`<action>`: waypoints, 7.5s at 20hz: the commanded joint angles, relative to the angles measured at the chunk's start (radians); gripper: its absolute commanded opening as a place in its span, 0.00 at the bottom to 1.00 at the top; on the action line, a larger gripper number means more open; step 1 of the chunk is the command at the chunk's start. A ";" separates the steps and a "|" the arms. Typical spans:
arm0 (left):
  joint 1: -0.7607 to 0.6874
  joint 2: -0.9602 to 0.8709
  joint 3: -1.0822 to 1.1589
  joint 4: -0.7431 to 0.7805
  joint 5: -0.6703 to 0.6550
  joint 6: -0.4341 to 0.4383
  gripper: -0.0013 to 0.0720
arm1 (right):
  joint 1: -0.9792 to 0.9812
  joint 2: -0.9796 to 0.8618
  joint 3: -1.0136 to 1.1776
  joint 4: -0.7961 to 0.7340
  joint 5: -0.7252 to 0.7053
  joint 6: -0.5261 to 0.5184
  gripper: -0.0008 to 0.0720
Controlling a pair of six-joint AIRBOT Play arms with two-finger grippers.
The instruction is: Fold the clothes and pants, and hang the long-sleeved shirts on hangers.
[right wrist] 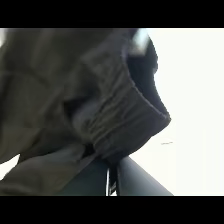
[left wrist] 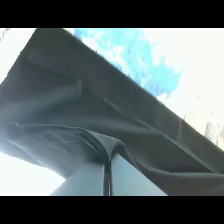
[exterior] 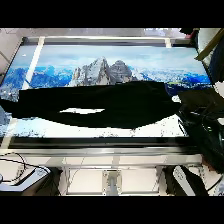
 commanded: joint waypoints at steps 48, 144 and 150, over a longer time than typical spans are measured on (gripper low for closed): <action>-0.281 -0.092 0.104 0.136 0.356 -0.211 0.89 | 0.065 -0.424 0.719 -0.433 0.179 0.193 0.55; -0.959 -0.272 0.734 0.442 -0.257 -0.338 0.03 | 0.601 -1.065 0.966 -0.051 0.278 0.206 1.00; -0.959 -0.272 0.734 0.442 -0.258 -0.337 0.03 | 0.712 -1.117 0.967 0.010 0.151 0.191 0.97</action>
